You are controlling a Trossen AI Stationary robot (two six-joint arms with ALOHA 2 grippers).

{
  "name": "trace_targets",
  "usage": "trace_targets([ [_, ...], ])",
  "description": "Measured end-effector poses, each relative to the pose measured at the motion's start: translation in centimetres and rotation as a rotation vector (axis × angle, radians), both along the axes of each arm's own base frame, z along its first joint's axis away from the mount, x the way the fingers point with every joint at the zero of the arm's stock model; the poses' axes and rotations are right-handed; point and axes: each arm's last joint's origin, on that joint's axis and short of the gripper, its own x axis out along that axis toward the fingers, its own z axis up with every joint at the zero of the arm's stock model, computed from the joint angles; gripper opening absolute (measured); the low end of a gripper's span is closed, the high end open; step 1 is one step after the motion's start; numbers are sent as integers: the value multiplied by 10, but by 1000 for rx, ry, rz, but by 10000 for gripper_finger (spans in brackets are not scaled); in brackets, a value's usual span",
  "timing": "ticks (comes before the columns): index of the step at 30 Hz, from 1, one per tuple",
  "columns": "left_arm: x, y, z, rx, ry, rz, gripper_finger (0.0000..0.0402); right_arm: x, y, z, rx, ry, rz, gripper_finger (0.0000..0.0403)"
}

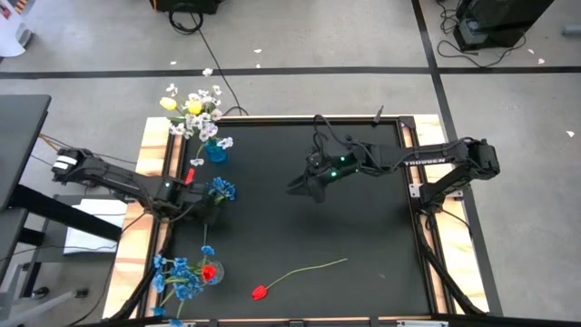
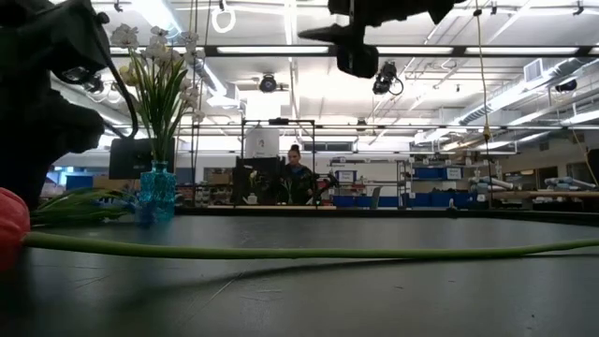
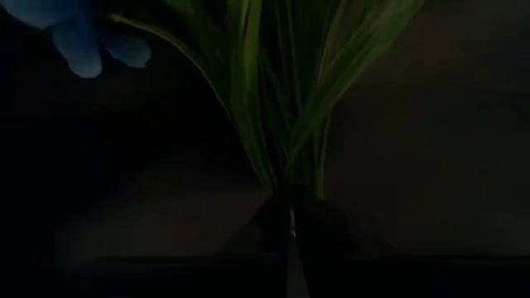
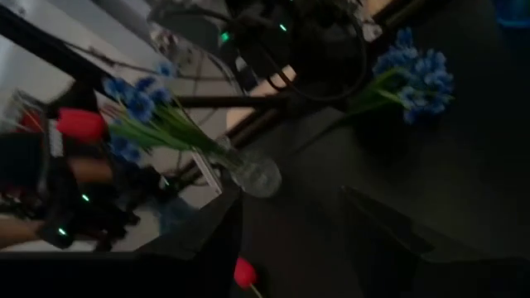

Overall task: Sort flowers into vase by color
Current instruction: Put the blue flowers into the transparent vase

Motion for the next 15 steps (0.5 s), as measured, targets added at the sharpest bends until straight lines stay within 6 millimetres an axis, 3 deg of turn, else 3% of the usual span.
trace_targets([
  [5,4,-1,-1,-16,-17,25,61,-4,-7,-6,-28,47,41,206],
  [15,10,-1,1,-11,-85,85,187,-8,-21,-10,-51,71,96,206],
])
